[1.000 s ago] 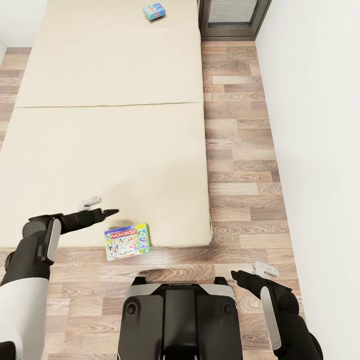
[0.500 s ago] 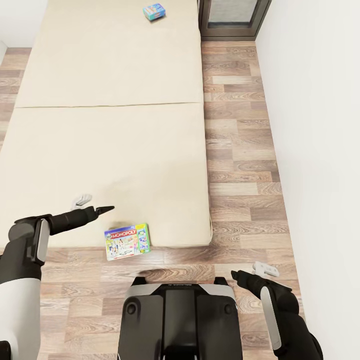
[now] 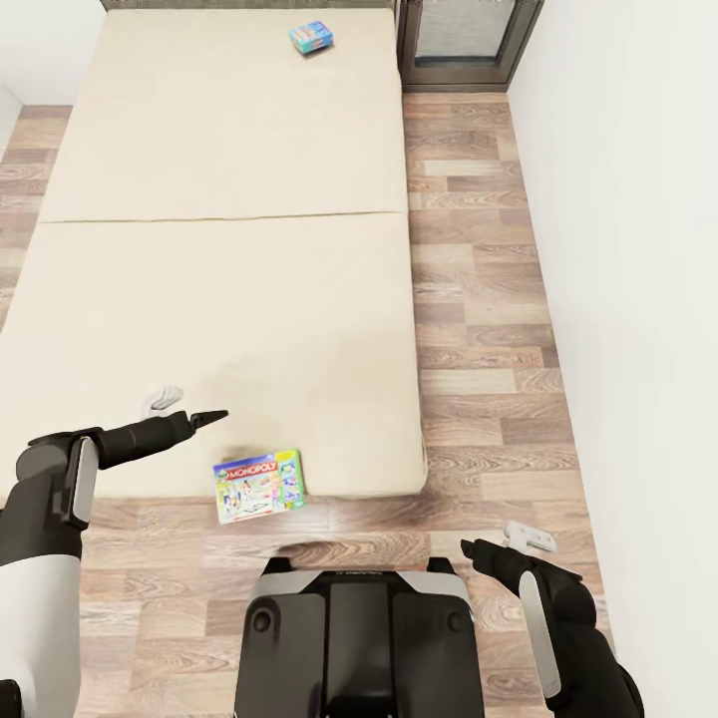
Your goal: Put all the toys in the child's room - the three board games (two on the bed and one on the table), the two jigsaw puzzles on the table, and the tennis ball on the table - inside the toy box on the table in the child's room.
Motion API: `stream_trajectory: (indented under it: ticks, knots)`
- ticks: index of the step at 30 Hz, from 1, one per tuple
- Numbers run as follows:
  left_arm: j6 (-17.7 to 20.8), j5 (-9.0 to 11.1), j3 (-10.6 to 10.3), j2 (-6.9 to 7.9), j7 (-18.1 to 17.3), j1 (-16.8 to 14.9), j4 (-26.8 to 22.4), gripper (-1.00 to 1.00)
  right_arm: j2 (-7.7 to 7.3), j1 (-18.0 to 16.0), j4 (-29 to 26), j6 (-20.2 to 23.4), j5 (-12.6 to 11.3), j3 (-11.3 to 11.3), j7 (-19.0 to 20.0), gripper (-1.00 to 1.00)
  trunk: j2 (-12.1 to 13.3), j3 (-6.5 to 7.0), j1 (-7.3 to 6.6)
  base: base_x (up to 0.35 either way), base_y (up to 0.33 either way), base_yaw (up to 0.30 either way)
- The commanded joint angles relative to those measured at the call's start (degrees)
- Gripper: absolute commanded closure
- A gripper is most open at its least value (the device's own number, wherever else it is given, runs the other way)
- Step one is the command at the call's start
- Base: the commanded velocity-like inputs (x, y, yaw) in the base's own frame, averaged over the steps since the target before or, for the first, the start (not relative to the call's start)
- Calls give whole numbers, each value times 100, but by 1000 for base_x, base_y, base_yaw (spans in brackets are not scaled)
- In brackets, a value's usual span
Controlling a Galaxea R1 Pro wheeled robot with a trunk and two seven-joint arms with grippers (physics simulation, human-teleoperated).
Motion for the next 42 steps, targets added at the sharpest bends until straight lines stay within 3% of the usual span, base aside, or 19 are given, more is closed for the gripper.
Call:
stream_trajectory:
  ticks: [1,15,42]
  knots:
    - [43,0,7,0,-29,-4,0,-100,5,-2,-7,25,-34,-9,-21,-100,-9,3,4,0,37,0]
    - [43,-3,8,0,-110,-3,-4,-100,5,-2,-7,25,-34,-1,-19,-100,-9,116,4,0,8,0]
    - [42,-3,8,0,-114,-6,-5,-100,12,-2,-38,25,-27,15,2,-100,-9,125,4,-7,0,0]
